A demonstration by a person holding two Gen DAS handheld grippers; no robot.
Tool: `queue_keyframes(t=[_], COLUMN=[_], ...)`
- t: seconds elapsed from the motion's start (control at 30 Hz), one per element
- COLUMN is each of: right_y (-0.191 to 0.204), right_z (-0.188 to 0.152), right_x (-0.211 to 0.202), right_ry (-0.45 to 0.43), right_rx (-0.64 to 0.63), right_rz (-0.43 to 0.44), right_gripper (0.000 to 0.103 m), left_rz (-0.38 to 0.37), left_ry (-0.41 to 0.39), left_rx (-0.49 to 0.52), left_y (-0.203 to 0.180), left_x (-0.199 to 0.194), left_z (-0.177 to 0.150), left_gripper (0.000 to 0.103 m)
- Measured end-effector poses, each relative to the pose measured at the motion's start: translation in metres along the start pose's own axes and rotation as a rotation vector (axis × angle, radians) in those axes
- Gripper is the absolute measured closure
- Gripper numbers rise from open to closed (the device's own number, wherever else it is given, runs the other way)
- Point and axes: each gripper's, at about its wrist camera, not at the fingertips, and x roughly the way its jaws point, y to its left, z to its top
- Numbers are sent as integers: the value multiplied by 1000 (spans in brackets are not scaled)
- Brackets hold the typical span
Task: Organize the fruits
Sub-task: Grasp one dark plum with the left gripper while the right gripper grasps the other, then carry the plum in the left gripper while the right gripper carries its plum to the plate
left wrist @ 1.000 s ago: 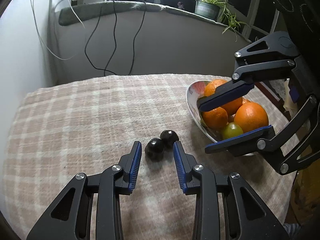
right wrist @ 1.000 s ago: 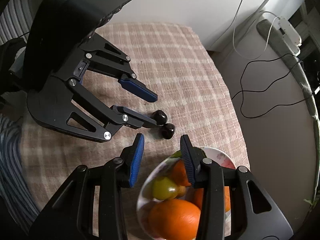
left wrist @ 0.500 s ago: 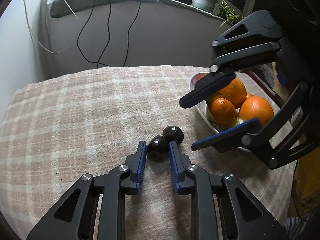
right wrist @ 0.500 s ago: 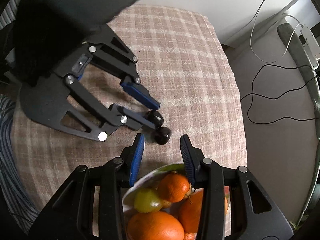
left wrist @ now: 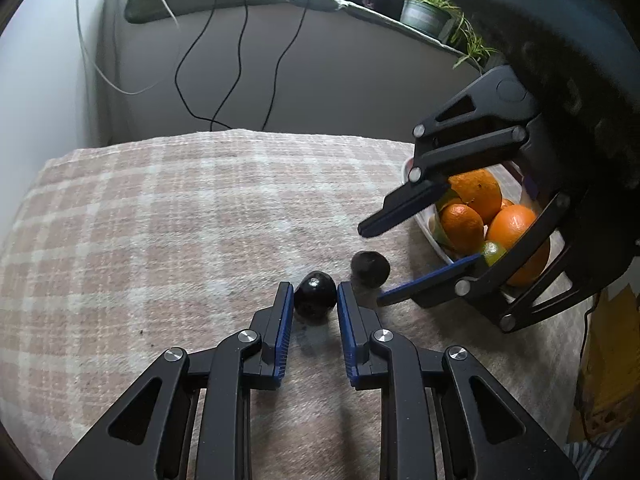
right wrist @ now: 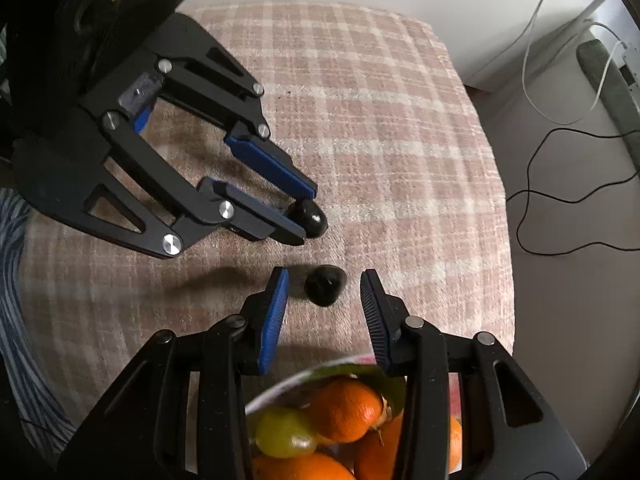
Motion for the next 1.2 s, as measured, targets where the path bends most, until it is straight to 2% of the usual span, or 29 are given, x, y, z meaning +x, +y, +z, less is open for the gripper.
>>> queue_keyframes(t=[0.17,0.2,0.27,0.47,0.67,0.93,1.2], right_y=[-2,-2,-3,4,9,-1,-38], right_z=[-1,-1,-1,0,-6,-29,-83], right_x=[12,13,14,11,-18,-66,-95], right_ry=[36,39,42,35,-35,-148,-294], right_rx=[0,3,9,10,55,166,463], right_rz=[-5,-6,0,-38,-45,-73,-81], right_gripper=[65,72,77,78,78,78,78], left_rz=[6,8,10,18,2,-40,-76], left_ry=[-7,-8,-9,-22,-44,-86,-117], left_rx=[-13,-15,-16,-24,-30,3,12], left_y=[7,8,9,11,1,-37,-68], left_x=[-7,-8,-11,-23,-39,-53,-39], left_z=[-4,-4,-7,-14,-15,-12,1], left_gripper=[83,83,83,83,83,83,83])
